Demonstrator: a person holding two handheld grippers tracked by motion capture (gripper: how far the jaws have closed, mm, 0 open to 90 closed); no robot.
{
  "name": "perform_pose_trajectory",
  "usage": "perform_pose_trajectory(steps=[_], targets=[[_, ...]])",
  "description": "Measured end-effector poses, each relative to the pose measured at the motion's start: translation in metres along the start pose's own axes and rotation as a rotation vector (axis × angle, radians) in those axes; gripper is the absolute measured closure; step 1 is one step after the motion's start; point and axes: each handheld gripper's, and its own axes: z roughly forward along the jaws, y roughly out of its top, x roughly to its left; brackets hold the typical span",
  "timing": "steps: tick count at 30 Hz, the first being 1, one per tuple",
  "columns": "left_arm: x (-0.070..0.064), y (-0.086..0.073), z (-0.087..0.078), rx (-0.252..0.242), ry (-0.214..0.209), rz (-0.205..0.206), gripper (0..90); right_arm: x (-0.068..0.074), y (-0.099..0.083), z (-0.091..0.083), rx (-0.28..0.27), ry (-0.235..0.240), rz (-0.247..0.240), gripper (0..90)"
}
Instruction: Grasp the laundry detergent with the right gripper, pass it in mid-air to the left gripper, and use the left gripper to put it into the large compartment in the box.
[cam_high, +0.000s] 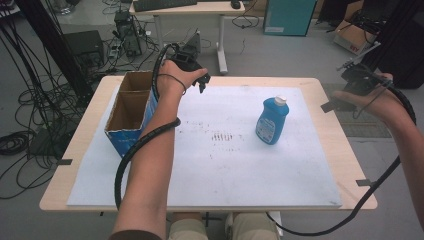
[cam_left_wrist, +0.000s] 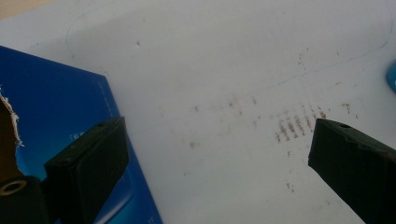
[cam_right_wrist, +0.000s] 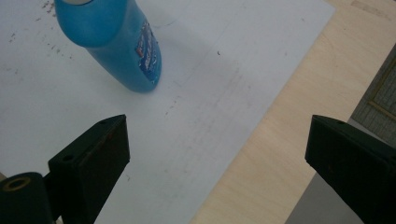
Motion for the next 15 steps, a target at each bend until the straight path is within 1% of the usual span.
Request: perform_pose_trajectory(steps=[1,3,6,7,15], targets=[[0.000,0.000,0.000,0.000,0.000,0.000,5.7,0.000,0.000,0.000,0.000,0.000,0.000,6.4],[0.002,-0.002,0.001,-0.004,0.000,0.003,5.7,0.007,-0.010,0.003,-0.021,0.014,-0.002,6.2],[0.003,-0.003,0.001,-0.006,0.000,0.002,5.7,0.011,-0.020,0.007,-0.049,0.022,-0.010,5.5],[0.004,-0.004,0.001,-0.007,-0.001,0.007,5.7,0.011,-0.024,0.009,-0.060,0.024,-0.031,5.4],[0.002,-0.004,0.002,-0.014,-0.009,0.018,5.6,0.021,-0.051,0.023,-0.094,0.041,-0.014,4.5]])
